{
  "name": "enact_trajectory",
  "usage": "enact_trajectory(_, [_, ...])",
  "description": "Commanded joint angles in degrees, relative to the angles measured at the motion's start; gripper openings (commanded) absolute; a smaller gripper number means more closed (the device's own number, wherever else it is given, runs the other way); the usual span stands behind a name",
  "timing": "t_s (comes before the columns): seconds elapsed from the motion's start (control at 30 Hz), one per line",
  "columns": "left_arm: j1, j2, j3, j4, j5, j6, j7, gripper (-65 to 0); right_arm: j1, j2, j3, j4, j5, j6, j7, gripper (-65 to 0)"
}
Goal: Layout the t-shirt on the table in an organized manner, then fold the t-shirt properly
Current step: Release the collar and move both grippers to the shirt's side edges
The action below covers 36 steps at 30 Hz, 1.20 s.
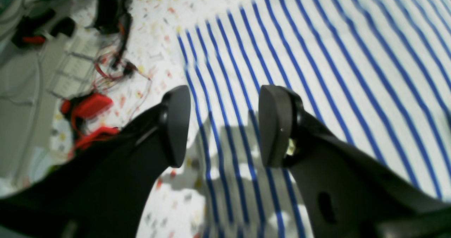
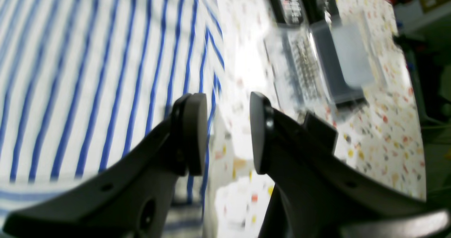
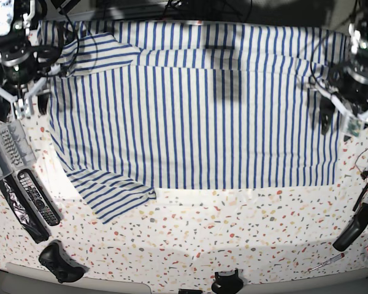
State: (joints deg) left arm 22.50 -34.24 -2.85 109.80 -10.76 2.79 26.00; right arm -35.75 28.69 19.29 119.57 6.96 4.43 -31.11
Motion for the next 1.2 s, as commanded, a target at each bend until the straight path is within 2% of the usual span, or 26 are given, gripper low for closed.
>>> enact_trajectory(0.0, [-2.62, -0.81, -0.55, -1.86, -0.55, 0.61, -0.87, -36.5, 1.42, 0.79, 0.57, -0.09, 0.7, -0.33, 1.16, -44.8])
enact_trajectory(0.07, [-7.72, -0.72, -0.55, -7.87, -2.01, -0.72, -0.96, -36.8, 4.07, 0.83, 0.57, -2.1, 1.73, -0.33, 1.14, -44.8])
enact_trajectory(0.23, [-21.03, -0.7, -0.55, -23.3, -9.4, -8.55, -0.59, -38.8, 8.48, 0.83, 0.57, -6.45, 6.01, 0.37, -0.02, -44.8])
enact_trajectory(0.33, [-28.72, -0.7, -0.55, -34.6, -13.99, -14.1, -0.31, -38.8, 9.46, 0.85, 0.57, -7.67, 6.97, 2.86, -1.53, -44.8])
enact_trajectory(0.43, [-36.04, -0.7, -0.55, -47.08, -17.97, -21.33, 0.22, -38.8, 9.53, 0.85, 0.57, -7.76, 7.04, 4.85, -1.6, -44.8])
enact_trajectory(0.57, [-44.44, -0.68, -0.55, -62.53, -22.43, -29.66, 0.87, -38.8, 9.53, 0.83, 0.57, -7.76, 7.21, 5.9, -2.49, -44.9])
enact_trajectory(0.63, [-47.47, -0.7, -0.55, -68.59, -22.73, -33.44, -1.92, -38.8, 9.53, 0.83, 0.57, -7.76, 7.21, 5.92, -2.84, -44.9])
enact_trajectory(0.77, [-50.45, -0.68, -0.55, -75.54, -22.69, -34.12, -9.84, -38.7, 9.53, 0.83, 0.57, -7.76, 7.21, 5.92, -3.45, -44.9])
enact_trajectory(0.97, [-51.06, 1.07, -0.52, -77.11, -16.68, -34.14, -10.91, -38.7, 9.53, 0.81, 0.57, -7.76, 7.21, 5.92, -3.87, -44.9])
enact_trajectory(1.17, [-51.08, 3.74, -0.52, -77.11, -16.22, -34.12, -12.41, -38.7, 9.51, 0.81, 0.57, -7.76, 7.19, 5.92, -4.87, -44.9])
